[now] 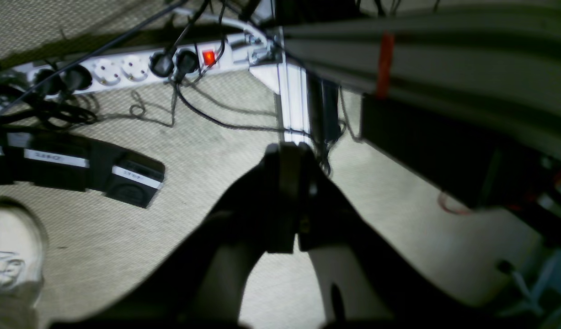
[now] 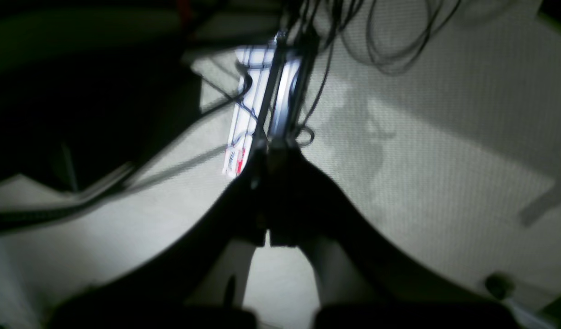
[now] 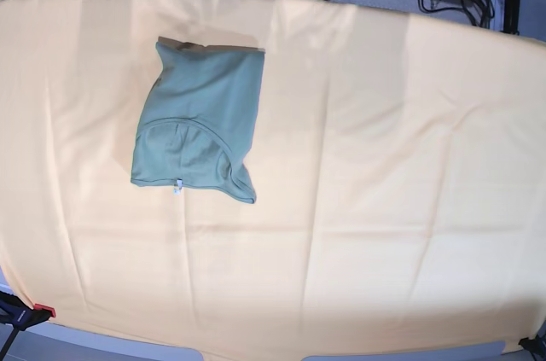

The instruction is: Fold the T-shirt properly

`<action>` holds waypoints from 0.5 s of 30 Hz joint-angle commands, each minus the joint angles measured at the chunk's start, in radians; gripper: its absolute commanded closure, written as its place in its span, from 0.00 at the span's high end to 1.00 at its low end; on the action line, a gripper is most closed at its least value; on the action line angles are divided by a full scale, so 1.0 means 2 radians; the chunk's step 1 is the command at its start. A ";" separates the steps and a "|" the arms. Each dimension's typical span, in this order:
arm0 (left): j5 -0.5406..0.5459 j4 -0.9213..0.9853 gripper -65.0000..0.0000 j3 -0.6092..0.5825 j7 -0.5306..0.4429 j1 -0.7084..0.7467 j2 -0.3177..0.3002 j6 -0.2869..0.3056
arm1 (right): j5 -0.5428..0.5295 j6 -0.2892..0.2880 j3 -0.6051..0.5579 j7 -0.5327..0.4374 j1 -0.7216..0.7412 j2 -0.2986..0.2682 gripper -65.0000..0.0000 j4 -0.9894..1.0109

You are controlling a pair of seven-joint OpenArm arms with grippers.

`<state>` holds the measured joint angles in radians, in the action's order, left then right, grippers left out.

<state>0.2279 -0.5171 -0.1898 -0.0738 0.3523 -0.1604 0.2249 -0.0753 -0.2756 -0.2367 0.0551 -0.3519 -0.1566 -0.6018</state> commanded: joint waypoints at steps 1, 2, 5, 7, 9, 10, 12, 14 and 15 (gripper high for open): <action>-0.007 0.002 0.00 0.000 -0.006 0.000 0.008 -0.004 | 0.003 0.007 -0.012 -0.005 -0.005 0.002 0.00 -0.002; -0.021 0.002 0.00 0.001 -0.006 -0.002 0.017 -0.013 | 0.003 0.019 -0.023 -0.005 -0.005 0.005 0.00 -0.002; -0.053 0.002 0.00 0.001 -0.007 -0.002 0.039 -0.044 | 0.003 0.039 -0.049 -0.005 -0.004 0.012 0.00 -0.002; -0.058 0.002 0.00 0.001 -0.014 -0.002 0.057 -0.046 | 0.003 0.042 -0.055 -0.005 -0.004 0.014 0.00 -0.002; -0.058 0.002 0.00 0.001 -0.016 -0.002 0.060 -0.043 | 0.003 0.042 -0.055 -0.005 -0.004 0.014 0.00 -0.002; -0.058 0.000 0.00 0.001 -0.016 -0.002 0.061 -0.041 | 0.003 0.042 -0.055 -0.005 -0.004 0.014 0.00 -0.002; -0.058 -0.001 0.00 0.001 -0.016 -0.002 0.062 -0.040 | 0.003 0.043 -0.055 -0.005 -0.006 0.014 0.00 -0.002; -0.058 -0.001 0.00 0.001 -0.016 -0.002 0.062 -0.040 | 0.003 0.043 -0.055 -0.005 -0.008 0.014 0.00 -0.002; -0.058 -0.001 0.00 0.001 -0.016 -0.002 0.062 -0.040 | 0.003 0.043 -0.055 -0.005 -0.008 0.014 0.00 -0.002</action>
<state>0.1120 -0.5152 -0.1886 -0.0952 0.3401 -0.0425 0.1349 -0.0673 -0.1864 -0.3462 0.0521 -0.3603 -0.1238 -0.6018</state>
